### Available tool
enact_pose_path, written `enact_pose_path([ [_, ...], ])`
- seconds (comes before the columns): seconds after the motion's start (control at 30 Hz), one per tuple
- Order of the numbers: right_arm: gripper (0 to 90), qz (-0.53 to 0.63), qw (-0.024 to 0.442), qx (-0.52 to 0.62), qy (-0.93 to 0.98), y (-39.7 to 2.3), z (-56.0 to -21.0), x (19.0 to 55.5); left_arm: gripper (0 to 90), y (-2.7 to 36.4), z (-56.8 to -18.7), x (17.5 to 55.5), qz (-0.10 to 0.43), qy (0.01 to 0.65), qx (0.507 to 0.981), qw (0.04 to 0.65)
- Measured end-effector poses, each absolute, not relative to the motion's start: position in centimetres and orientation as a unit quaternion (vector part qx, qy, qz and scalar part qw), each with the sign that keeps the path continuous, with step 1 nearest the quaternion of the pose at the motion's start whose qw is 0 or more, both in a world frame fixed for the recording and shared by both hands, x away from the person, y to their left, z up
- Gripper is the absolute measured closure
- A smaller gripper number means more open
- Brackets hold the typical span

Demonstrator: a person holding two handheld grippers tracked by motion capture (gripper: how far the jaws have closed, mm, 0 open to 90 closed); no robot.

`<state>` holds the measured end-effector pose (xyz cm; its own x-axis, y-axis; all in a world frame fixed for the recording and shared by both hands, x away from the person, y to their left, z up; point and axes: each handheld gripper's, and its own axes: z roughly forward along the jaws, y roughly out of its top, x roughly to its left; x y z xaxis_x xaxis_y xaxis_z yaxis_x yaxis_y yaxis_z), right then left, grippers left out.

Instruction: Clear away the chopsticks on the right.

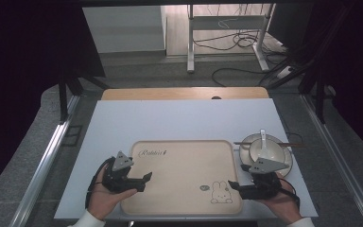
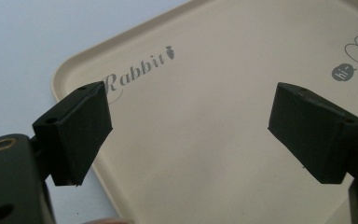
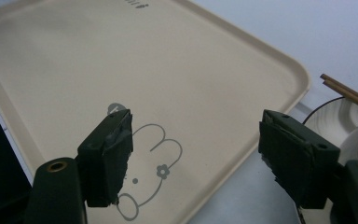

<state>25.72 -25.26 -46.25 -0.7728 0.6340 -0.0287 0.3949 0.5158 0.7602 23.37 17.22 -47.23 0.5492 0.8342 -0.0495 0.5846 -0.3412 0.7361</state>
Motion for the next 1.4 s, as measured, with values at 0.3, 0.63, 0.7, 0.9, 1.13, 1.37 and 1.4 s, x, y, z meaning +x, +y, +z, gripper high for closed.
enact_pose_path([
  [0.3, 29.8, 0.391, 0.147, 0.300, 0.857, -25.0, -44.9, 26.6, 13.1, 17.4, -47.2, 23.5, 0.178, 0.442, 0.805, 0.355],
  [0.63, 31.5, 0.381, 0.151, 0.312, 0.857, -25.1, -41.5, 29.3, 13.0, 17.4, -47.5, 24.5, 0.177, 0.435, 0.813, 0.345],
  [0.7, 31.7, 0.377, 0.151, 0.319, 0.856, -25.5, -41.2, 29.9, 13.0, 17.4, -47.5, 24.6, 0.177, 0.437, 0.812, 0.345],
  [0.9, 32.3, 0.367, 0.158, 0.346, 0.849, -27.4, -40.4, 31.7, 13.0, 17.3, -47.6, 24.9, 0.178, 0.443, 0.809, 0.344],
  [1.13, 33.6, 0.352, 0.173, 0.366, 0.844, -30.0, -39.6, 32.7, 12.9, 17.3, -47.8, 24.9, 0.182, 0.447, 0.808, 0.339],
  [1.37, 34.0, 0.343, 0.188, 0.402, 0.828, -33.3, -39.4, 33.5, 13.0, 17.2, -48.0, 24.9, 0.184, 0.448, 0.810, 0.330],
  [1.4, 34.2, 0.341, 0.188, 0.409, 0.825, -33.8, -39.5, 33.7, 13.0, 17.2, -48.0, 24.9, 0.184, 0.448, 0.810, 0.330],
])
